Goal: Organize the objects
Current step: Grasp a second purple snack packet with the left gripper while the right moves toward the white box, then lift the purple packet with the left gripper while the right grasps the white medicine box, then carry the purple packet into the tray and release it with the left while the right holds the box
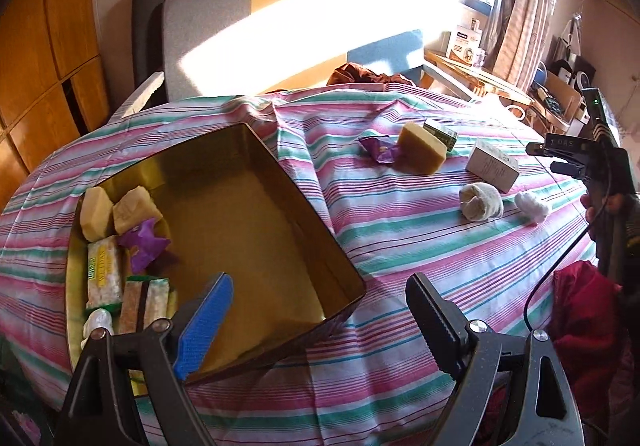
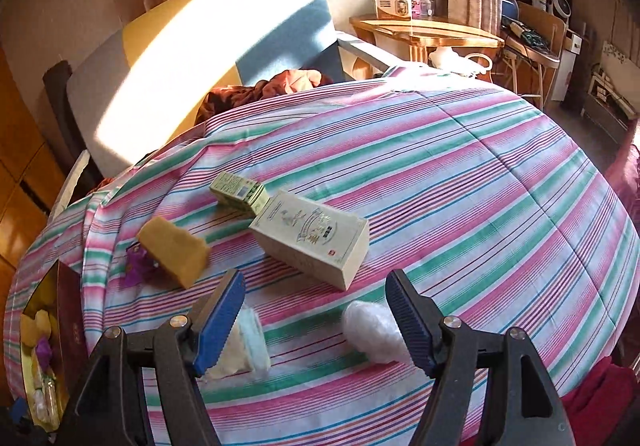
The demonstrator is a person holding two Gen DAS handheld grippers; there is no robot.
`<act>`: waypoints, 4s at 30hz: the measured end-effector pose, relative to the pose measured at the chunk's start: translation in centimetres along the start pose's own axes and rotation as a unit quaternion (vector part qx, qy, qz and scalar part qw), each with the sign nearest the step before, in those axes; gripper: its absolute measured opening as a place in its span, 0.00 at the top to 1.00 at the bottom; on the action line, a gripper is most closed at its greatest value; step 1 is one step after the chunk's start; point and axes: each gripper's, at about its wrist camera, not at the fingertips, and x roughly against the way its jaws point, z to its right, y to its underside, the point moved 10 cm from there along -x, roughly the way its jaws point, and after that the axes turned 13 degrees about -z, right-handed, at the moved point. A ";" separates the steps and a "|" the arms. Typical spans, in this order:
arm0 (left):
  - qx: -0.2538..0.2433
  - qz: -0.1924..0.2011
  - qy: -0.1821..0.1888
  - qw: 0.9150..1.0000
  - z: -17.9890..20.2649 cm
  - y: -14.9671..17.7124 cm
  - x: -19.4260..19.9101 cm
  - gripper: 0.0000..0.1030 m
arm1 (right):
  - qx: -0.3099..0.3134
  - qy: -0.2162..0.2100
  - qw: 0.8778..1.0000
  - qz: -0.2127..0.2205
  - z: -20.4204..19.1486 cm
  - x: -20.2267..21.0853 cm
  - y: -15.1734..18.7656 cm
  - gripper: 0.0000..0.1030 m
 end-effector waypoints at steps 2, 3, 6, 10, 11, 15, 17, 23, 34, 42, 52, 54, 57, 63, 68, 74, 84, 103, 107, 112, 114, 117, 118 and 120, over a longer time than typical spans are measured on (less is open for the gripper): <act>-0.004 -0.003 0.010 1.000 1.1 -1.1 -0.3 0.14 | -0.018 -0.005 1.000 0.014 0.9 -0.3 -1.2 0.28; -0.004 -0.005 0.016 1.000 1.6 -1.7 -0.5 0.14 | -0.027 -0.006 0.999 0.023 1.3 -0.3 -1.7 0.28; -0.004 -0.012 0.038 0.999 3.4 -3.8 -1.2 0.14 | -0.060 -0.020 0.998 0.029 2.7 -0.9 -2.1 0.28; -0.009 -0.027 0.052 0.998 5.7 -6.8 -3.4 0.14 | -0.079 -0.043 0.996 0.014 3.4 -1.4 -1.6 0.28; -0.009 -0.032 0.051 0.998 6.1 -7.6 -4.3 0.14 | -0.079 -0.047 0.996 0.017 3.3 -1.3 -1.7 0.28; 0.002 -0.058 0.036 0.998 6.7 -10.4 -8.0 0.18 | -0.082 -0.071 0.994 0.019 3.0 -0.9 -1.7 0.28; 0.005 -0.065 0.021 0.998 6.6 -11.9 -9.7 0.22 | -0.081 -0.077 0.994 0.019 2.8 -0.8 -1.7 0.28; 0.025 -0.089 0.004 0.996 6.2 -15.4 -15.0 0.30 | -0.072 -0.094 0.993 0.009 2.0 -0.9 -1.5 0.28; 0.018 -0.107 -0.010 0.994 8.1 -19.2 -20.9 0.27 | -0.074 -0.108 0.991 0.000 1.9 -1.3 -1.4 0.28; -0.009 -0.107 -0.033 0.994 7.2 -18.1 -22.1 0.64 | -0.086 -0.105 0.991 0.001 2.7 -1.4 -1.5 0.28; -0.029 -0.094 -0.001 0.995 8.9 -10.2 -17.8 0.66 | -0.184 -0.129 0.974 0.030 7.3 -0.6 -2.0 0.28; -0.042 -0.091 0.004 0.995 9.8 -8.5 -17.0 0.66 | -0.215 -0.142 0.966 0.038 8.6 -0.4 -2.0 0.28; -0.054 -0.086 0.006 0.995 10.8 -7.1 -16.4 0.66 | -0.237 -0.149 0.959 0.040 9.6 -0.5 -1.9 0.28; -0.063 -0.080 0.001 0.995 11.0 -7.0 -16.6 0.66 | -0.187 -0.107 0.976 -0.031 7.3 -3.3 -0.8 0.28; -0.068 -0.075 0.003 0.995 11.1 -7.1 -16.7 0.65 | -0.150 -0.062 0.984 -0.080 6.3 -5.3 0.7 0.28; -0.066 -0.071 0.013 0.995 10.8 -7.1 -16.6 0.65 | -0.169 -0.067 0.981 -0.071 7.4 -5.1 0.5 0.28; -0.063 -0.061 0.022 0.996 10.8 -7.0 -16.4 0.65 | 0.086 0.008 0.995 -0.057 -0.7 -4.3 -1.6 0.27; -0.059 -0.050 0.028 0.997 10.9 -7.1 -16.4 0.65 | 0.190 0.068 0.970 -0.132 -2.9 -9.8 -1.1 0.51; -0.047 -0.060 0.040 0.996 10.4 -6.9 -15.3 0.67 | 0.144 0.054 0.981 -0.117 -1.7 -10.0 0.0 0.51; -0.042 -0.029 0.054 0.997 9.8 -6.5 -10.9 0.67 | 0.141 0.056 0.979 -0.138 -1.5 -11.4 0.8 0.49; -0.033 -0.017 0.055 0.998 9.1 -6.1 -9.2 0.67 | 0.144 0.063 0.978 -0.138 -1.6 -11.5 0.9 0.49; -0.021 -0.007 0.052 0.998 7.7 -5.3 -7.1 0.67 | 0.139 0.055 0.979 -0.138 -1.5 -11.5 0.9 0.49; -0.019 -0.004 0.045 0.999 7.1 -5.1 -6.4 0.67 | 0.139 0.054 0.979 -0.137 -1.5 -11.5 0.9 0.49; -0.009 0.001 0.032 0.999 5.7 -4.6 -5.3 0.67 | 0.138 0.051 0.980 -0.136 -1.5 -11.6 1.0 0.49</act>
